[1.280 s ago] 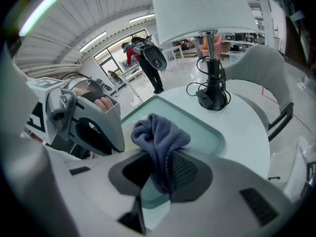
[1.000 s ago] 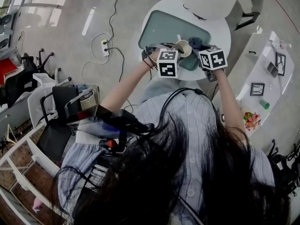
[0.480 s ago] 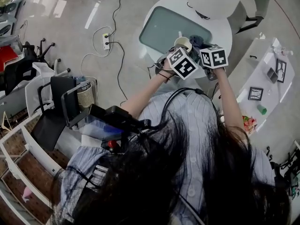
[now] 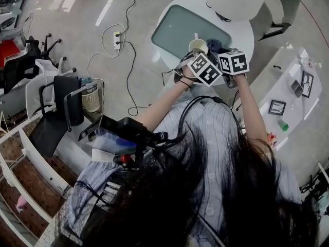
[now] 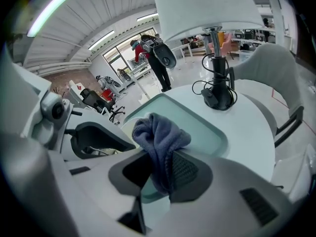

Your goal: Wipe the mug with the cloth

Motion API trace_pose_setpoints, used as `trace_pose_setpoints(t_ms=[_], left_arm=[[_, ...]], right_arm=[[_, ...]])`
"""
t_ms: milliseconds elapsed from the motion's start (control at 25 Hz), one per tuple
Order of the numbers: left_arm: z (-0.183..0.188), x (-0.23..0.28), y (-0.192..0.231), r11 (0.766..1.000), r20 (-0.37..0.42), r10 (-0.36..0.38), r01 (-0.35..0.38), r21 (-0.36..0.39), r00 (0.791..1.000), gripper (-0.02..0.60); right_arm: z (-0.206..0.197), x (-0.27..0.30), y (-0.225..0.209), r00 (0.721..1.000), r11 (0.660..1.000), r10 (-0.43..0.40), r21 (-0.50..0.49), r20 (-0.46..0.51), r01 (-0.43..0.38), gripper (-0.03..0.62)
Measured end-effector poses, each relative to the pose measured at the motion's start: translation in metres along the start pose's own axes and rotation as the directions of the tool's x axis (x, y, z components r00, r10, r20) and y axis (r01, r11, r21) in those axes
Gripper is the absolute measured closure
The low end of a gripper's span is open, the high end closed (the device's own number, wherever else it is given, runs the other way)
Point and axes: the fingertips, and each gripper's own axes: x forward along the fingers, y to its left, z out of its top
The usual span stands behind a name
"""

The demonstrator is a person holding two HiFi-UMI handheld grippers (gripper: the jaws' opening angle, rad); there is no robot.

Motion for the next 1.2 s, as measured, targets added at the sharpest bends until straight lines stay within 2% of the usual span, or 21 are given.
trace_pose_setpoints(t_ms=[120,280,400,480,600,800,1200], left_arm=[[-0.002,0.003,-0.001,0.998,-0.006,0.02,-0.02,0.063,1.0,0.515],[-0.004,0.004,-0.006,0.985,-0.008,-0.031,0.031,0.171,0.999,0.532],[-0.006,0.003,-0.007,0.961,-0.024,-0.1,0.103,0.257,0.995,0.532],[-0.009,0.001,-0.006,0.934,-0.042,-0.147,0.153,0.322,0.988,0.532],[-0.016,-0.002,-0.004,0.874,-0.075,-0.204,0.216,0.436,0.976,0.532],[-0.025,-0.005,0.003,0.749,-0.135,-0.263,0.291,0.595,0.955,0.532],[-0.04,-0.011,0.017,0.511,-0.225,-0.329,0.373,0.774,0.917,0.532]], right_arm=[[-0.001,0.0,0.001,1.0,1.0,0.012,-0.007,-0.007,-0.012,0.496],[-0.001,0.001,0.001,1.0,1.0,0.024,-0.019,-0.013,-0.024,0.496],[0.0,0.001,0.002,0.999,0.999,0.031,-0.027,-0.021,-0.032,0.496],[0.0,0.001,0.002,0.999,0.999,0.033,-0.031,-0.024,-0.034,0.496],[-0.001,0.003,0.004,0.999,0.999,0.038,-0.026,-0.026,-0.039,0.496],[0.001,0.007,0.004,0.999,0.999,0.03,-0.022,-0.031,-0.031,0.496],[0.018,0.018,0.009,1.0,1.0,0.003,0.01,-0.023,-0.003,0.496]])
